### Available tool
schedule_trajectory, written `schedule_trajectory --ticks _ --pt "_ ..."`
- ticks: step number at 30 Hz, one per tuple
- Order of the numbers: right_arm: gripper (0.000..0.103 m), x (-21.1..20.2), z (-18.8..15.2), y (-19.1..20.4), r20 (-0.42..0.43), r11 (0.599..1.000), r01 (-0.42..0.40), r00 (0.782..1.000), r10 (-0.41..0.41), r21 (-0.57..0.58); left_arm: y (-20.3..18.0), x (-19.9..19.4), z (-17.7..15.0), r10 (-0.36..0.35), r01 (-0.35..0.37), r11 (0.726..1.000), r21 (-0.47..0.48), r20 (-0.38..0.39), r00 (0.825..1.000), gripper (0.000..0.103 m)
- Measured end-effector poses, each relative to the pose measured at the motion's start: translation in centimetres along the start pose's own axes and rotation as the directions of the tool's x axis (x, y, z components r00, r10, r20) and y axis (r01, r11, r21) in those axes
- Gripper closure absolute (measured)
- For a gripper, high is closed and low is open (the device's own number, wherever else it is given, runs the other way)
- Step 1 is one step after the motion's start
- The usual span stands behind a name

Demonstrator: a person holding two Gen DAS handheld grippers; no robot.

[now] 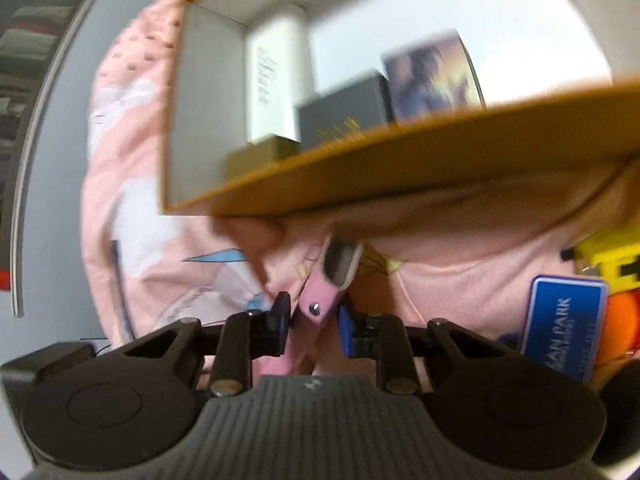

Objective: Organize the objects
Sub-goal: 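Grasp the pink wallet with the right tool while the left tool grasps the pink fabric pouch, then carry the pink pouch and pink wallet over the orange box with both tools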

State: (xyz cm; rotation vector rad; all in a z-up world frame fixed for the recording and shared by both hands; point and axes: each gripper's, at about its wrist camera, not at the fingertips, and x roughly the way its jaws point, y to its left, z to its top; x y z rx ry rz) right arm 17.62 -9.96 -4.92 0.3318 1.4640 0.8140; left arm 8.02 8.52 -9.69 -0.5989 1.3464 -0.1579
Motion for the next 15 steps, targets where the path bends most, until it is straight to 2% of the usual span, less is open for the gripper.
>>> schedule_trajectory --ticks 1,7,10,15 --pt "0.084 -1.1 -0.2 0.7 0.023 0.999 -0.001 1.000 0.002 -0.036 -0.1 -0.4 -0.1 0.000 0.000 1.000 0.007 0.009 1.000 0.067" --pt "0.084 -7.0 -1.2 4.1 0.144 0.974 0.018 0.990 0.015 -0.224 -0.7 -3.4 -0.8 -0.037 0.033 0.997 0.065 0.061 0.997 0.068" --pt "0.084 -10.1 -1.4 5.2 0.227 0.954 0.051 0.974 0.018 -0.294 -1.5 -4.8 -1.0 -0.071 0.062 0.993 0.097 0.094 0.993 0.068" --pt "0.084 -13.7 -0.4 6.5 0.341 0.945 0.073 0.939 0.043 -0.319 -2.7 -7.5 -1.1 -0.131 0.105 0.984 0.143 0.185 0.974 0.068"
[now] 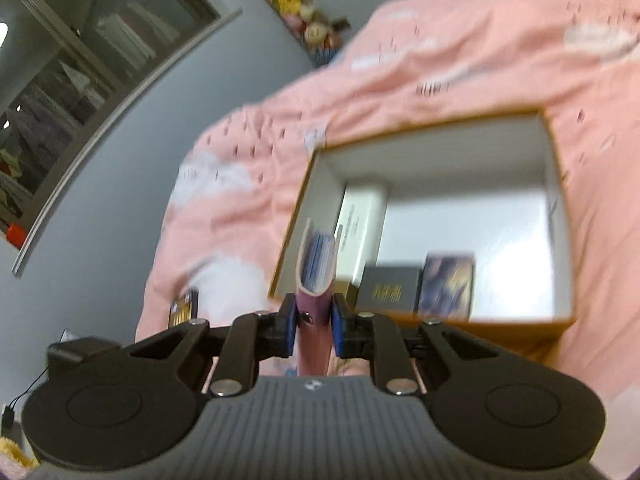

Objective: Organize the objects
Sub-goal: 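Carry the pink pouch and pink wallet over the orange box with both tools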

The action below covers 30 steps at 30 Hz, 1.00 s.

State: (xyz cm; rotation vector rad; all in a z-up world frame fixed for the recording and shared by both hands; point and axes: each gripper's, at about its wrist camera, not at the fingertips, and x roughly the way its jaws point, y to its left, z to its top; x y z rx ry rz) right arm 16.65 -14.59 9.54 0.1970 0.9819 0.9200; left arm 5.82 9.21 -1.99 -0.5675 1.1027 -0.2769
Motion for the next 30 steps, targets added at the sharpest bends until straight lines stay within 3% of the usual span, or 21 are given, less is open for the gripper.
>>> schedule_trajectory --ticks 7,12,15,24,30 --pt "0.084 -2.1 2.9 -1.5 0.097 0.997 0.075 0.993 -0.074 -0.013 -1.6 -3.1 2.9 -0.011 0.002 0.998 0.058 0.161 0.987 0.068" --pt "0.084 -1.4 4.5 -2.8 0.105 0.994 0.113 0.988 -0.111 -0.014 -3.1 -1.9 6.1 0.020 -0.049 0.995 0.088 0.303 0.953 0.069" --pt "0.084 -0.8 5.3 -3.6 0.101 0.990 0.142 0.985 -0.140 -0.018 -3.5 -0.5 7.8 0.050 -0.091 0.991 0.102 0.350 0.935 0.069" --pt "0.084 2.3 7.0 -5.4 0.044 0.984 0.176 0.984 -0.175 -0.030 -1.1 2.8 12.9 0.074 -0.118 0.987 0.110 0.342 0.937 0.069" --pt "0.084 5.7 8.6 -6.3 -0.010 0.983 0.176 0.984 -0.176 -0.046 1.2 5.9 16.3 0.064 -0.102 0.987 0.126 0.279 0.958 0.069"
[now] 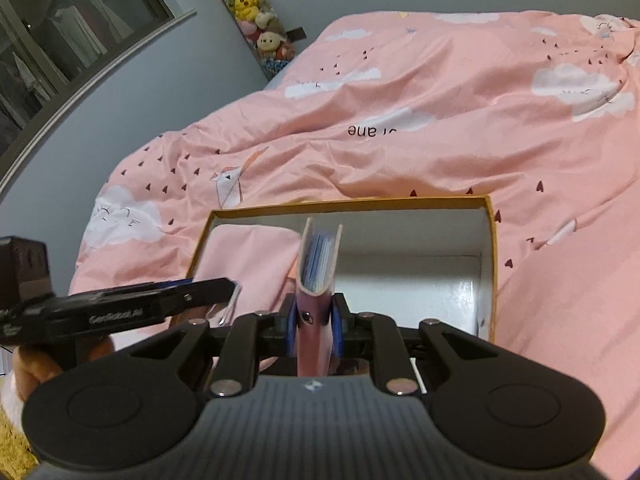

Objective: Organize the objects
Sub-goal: 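Carry the pink pouch and pink wallet over the orange box with both tools, then release the pink pouch into the orange box with the left tool while the right holds the wallet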

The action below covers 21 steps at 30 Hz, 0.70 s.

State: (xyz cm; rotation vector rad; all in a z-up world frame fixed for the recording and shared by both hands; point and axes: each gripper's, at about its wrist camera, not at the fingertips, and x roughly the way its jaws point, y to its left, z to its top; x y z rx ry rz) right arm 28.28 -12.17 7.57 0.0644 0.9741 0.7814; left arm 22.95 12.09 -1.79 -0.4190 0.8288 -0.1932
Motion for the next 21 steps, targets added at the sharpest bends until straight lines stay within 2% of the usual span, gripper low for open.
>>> schedule_trajectory --ticks 6,11,14,18,21 --pt "0.084 2.8 1.2 -1.2 -0.064 1.000 0.029 0.998 -0.029 -0.002 0.9 4.1 -0.2 0.061 -0.058 0.998 0.034 -0.117 0.991 0.069" --pt "0.084 3.8 1.7 -2.1 -0.097 1.000 0.024 0.995 -0.024 -0.002 0.6 5.8 -0.7 0.090 -0.077 0.992 0.096 -0.145 0.985 0.068" --pt "0.084 4.2 2.0 -2.2 -0.108 1.000 0.015 0.994 -0.015 -0.008 0.3 7.2 -0.9 0.125 -0.099 0.986 0.137 -0.193 0.973 0.066" --pt "0.084 4.3 2.2 -2.0 -0.123 1.000 -0.001 0.992 -0.003 -0.025 -0.2 7.7 -1.1 0.187 -0.151 0.971 0.185 -0.197 0.962 0.056" --pt "0.084 4.4 2.4 -1.6 -0.143 0.998 -0.029 0.989 0.021 -0.049 -1.0 7.5 -1.6 0.248 -0.199 0.945 0.259 -0.171 0.954 0.049"
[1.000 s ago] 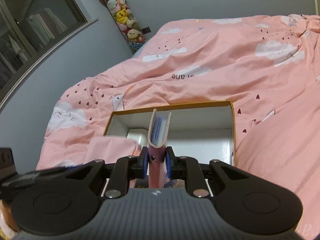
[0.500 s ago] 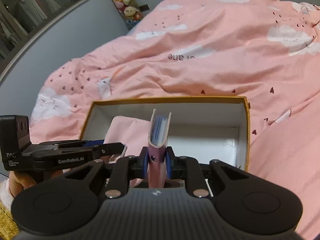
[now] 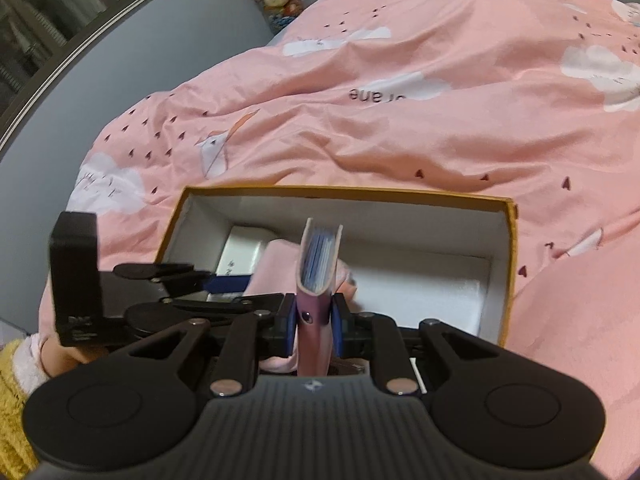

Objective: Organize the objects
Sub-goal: 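Release the pink pouch into the orange box with the left tool while the right holds the wallet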

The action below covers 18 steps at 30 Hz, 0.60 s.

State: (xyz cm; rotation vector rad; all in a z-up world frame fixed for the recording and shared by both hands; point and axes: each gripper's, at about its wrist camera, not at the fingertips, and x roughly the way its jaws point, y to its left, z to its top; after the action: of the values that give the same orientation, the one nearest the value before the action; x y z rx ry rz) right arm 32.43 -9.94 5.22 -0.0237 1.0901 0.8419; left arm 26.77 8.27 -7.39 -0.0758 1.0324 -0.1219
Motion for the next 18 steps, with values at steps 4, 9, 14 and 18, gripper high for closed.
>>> schedule_trajectory --ticks 4,9,14,18 --pt "0.084 0.2 0.4 0.6 -0.021 0.999 -0.008 1.000 0.008 -0.041 -0.4 -1.7 -0.5 0.008 -0.010 0.999 0.042 0.036 0.999 0.043" --pt "0.084 0.5 0.9 0.6 -0.024 0.999 0.005 1.000 -0.006 -0.045 -0.6 -3.7 -1.2 -0.067 0.067 0.993 0.096 -0.005 0.998 0.042" --pt "0.084 0.8 1.2 0.1 -0.032 1.000 0.006 0.999 -0.007 -0.027 -1.8 -3.5 -2.1 -0.073 0.079 0.985 0.155 -0.044 0.996 0.029" --pt "0.084 0.6 1.4 0.4 -0.039 0.999 -0.023 0.999 0.022 -0.029 -2.5 -2.5 -2.5 -0.009 0.016 0.984 0.178 -0.042 0.999 0.032"
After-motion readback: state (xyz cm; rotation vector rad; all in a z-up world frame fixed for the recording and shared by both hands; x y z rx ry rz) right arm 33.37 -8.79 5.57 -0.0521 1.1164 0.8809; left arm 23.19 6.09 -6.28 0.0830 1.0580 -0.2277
